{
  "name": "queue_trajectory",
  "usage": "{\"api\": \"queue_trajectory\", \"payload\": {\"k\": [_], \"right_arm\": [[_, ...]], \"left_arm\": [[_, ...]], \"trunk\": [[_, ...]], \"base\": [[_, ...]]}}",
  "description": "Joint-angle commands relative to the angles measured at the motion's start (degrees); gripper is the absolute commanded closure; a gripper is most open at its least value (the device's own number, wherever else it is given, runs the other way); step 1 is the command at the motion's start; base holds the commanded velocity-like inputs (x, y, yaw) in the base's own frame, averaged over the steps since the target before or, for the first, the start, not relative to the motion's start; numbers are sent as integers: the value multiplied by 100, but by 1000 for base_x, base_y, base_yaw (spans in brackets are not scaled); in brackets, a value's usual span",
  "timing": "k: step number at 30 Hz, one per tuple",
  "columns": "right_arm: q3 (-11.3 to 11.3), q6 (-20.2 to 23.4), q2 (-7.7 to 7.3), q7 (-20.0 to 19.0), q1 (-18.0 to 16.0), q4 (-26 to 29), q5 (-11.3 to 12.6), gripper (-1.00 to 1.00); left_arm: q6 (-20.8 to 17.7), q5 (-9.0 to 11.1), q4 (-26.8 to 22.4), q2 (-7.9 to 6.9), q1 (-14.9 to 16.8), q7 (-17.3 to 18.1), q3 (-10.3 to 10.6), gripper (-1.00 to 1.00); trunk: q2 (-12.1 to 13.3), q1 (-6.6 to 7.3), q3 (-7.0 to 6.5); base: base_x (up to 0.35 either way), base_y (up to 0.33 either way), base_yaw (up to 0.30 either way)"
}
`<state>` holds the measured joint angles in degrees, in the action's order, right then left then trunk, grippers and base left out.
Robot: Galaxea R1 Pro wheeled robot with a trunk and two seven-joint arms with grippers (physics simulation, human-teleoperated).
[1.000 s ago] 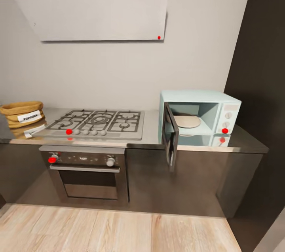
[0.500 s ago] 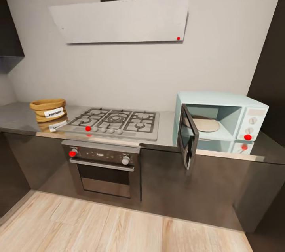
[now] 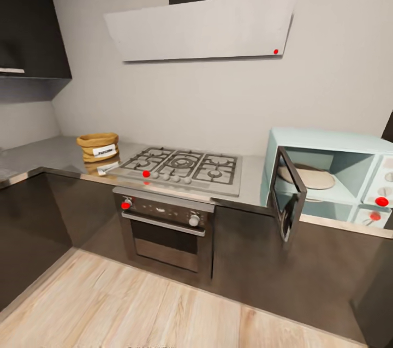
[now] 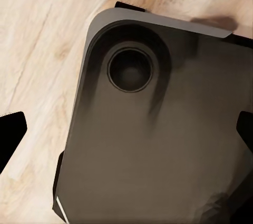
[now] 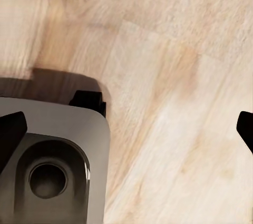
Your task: In the kitchen, take the popcorn bag from the countertop, put it into the microwave, and heat it until the popcorn is cooked so the cooked popcorn ends up inside the bag.
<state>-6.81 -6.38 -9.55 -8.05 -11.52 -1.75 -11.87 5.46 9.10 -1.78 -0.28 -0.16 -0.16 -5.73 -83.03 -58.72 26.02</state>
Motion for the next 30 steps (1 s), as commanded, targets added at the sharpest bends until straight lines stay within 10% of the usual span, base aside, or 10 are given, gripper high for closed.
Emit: {"api": "queue_trajectory", "payload": {"k": [1,30], "right_arm": [[-49,-35,-3,-11,-8,-19,-52,-100],[-49,-30,-3,-4,-8,-19,-52,-100]], "left_arm": [[8,4,-6,2,-2,-2,-43,-100],[9,4,-6,2,-2,-2,-43,-100]], "trunk": [[-3,0,5],[-3,0,5]], "base": [[0,0,267],[0,0,268]]}}
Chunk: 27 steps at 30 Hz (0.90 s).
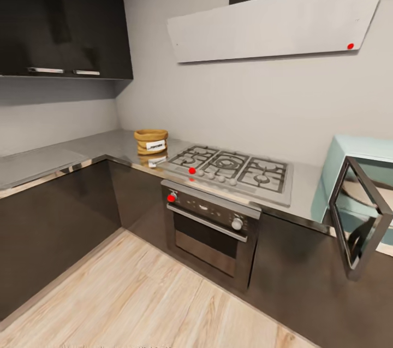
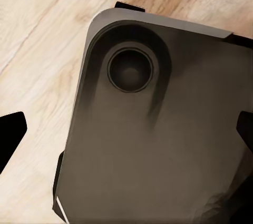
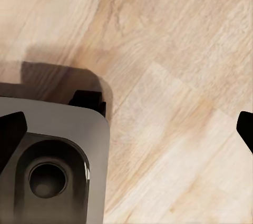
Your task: In the kitchen, take the popcorn bag from the countertop, put it into the microwave, and heat it until the popcorn is cooked so the cooked popcorn ends up inside the bag.
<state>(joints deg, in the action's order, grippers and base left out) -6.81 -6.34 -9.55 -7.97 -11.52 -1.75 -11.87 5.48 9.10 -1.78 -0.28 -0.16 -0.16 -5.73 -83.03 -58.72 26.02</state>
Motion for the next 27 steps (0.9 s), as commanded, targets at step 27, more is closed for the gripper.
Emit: {"api": "queue_trajectory", "payload": {"k": [27], "right_arm": [[-23,10,-28,-64,-8,-11,-93,-100]], "left_arm": [[-46,4,-6,-6,-2,45,-16,-100]], "trunk": [[-3,0,5]], "base": [[140,35,119]]}}
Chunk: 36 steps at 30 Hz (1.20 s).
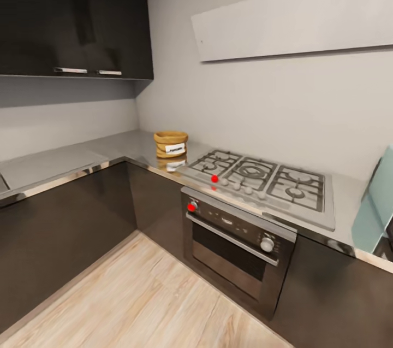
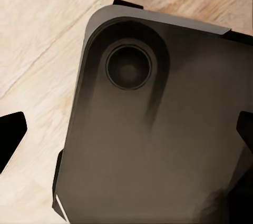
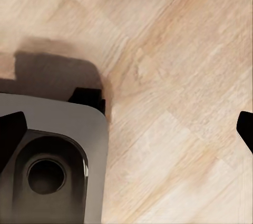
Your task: In the kitchen, take the popcorn bag from the countertop, put it into the microwave, and heat it until the popcorn is cooked so the cooked popcorn ends up inside the bag.
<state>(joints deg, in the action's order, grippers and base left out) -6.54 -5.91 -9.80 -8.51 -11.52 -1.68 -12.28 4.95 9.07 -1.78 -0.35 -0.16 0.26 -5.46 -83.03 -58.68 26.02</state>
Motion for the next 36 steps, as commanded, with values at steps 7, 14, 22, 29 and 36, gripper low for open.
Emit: {"api": "queue_trajectory", "payload": {"k": [7,14,22,29,36], "right_arm": [[-49,-33,4,-11,-8,-18,-55,-100],[-49,-35,4,-16,-8,-21,-55,-100],[-47,-42,5,-20,-8,-23,-55,-100],[-46,-42,3,-20,-8,-23,-55,-100],[-43,-42,12,-20,-8,-23,-55,-100]], "left_arm": [[-2,9,-6,0,-2,18,-42,-100],[-2,10,-6,0,-2,18,-42,-100],[-2,7,-6,0,-2,24,-42,-100],[0,7,-6,0,-2,24,-42,-100],[-2,9,-6,3,-2,18,-49,-100]], "trunk": [[-2,-3,5],[-2,-3,5],[-2,-3,5],[-2,-3,5],[-2,-3,5]], "base": [[314,178,0],[311,190,0],[302,212,0],[294,223,0],[296,202,0]]}}
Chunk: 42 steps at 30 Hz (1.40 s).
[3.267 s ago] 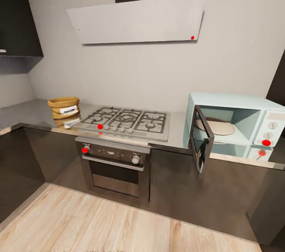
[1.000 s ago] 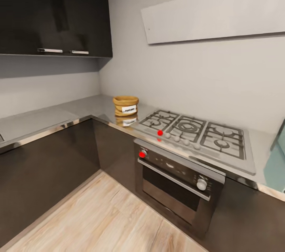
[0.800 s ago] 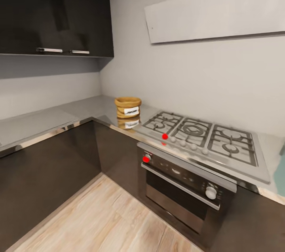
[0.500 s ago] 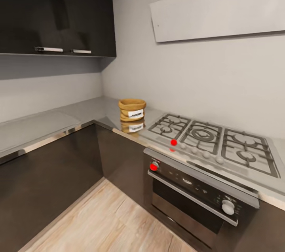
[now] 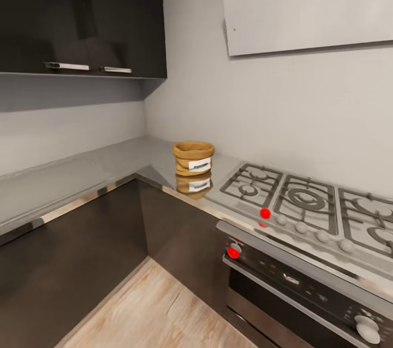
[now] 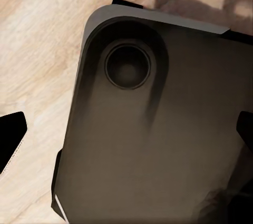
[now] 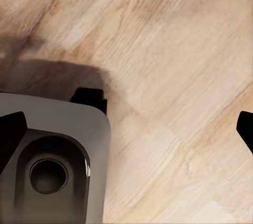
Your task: In the kitchen, take the popcorn bag from the countertop, put it into the microwave, and heat it until the popcorn is cooked so the cooked popcorn ends up inside the bag.
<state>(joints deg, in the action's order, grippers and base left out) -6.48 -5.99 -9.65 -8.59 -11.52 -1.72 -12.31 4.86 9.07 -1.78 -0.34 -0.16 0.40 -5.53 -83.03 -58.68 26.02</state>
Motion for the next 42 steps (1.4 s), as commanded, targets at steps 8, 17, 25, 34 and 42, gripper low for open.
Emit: {"api": "queue_trajectory", "payload": {"k": [8,17,25,34,42], "right_arm": [[-55,-25,6,-2,-8,-21,-45,-100],[-52,-25,7,7,-8,-21,-45,-100],[-53,-24,7,15,-8,-21,-43,-100],[-54,-30,-25,28,-8,-13,-45,-100],[-40,-42,-20,33,-8,-12,-60,-100]], "left_arm": [[23,7,-6,-1,-2,4,-45,-100],[50,7,-6,-1,-2,4,-54,-100],[50,-1,-6,-1,-2,4,-54,-100],[57,3,-6,3,-2,-22,-54,-100],[68,7,-6,12,-2,-55,-62,-100]], "trunk": [[-2,-3,5],[-2,-3,5],[-2,-3,5],[-2,-3,5],[158,85,-67]], "base": [[319,11,-97],[141,0,-211],[2,0,-163],[0,0,-8],[0,0,0]]}}
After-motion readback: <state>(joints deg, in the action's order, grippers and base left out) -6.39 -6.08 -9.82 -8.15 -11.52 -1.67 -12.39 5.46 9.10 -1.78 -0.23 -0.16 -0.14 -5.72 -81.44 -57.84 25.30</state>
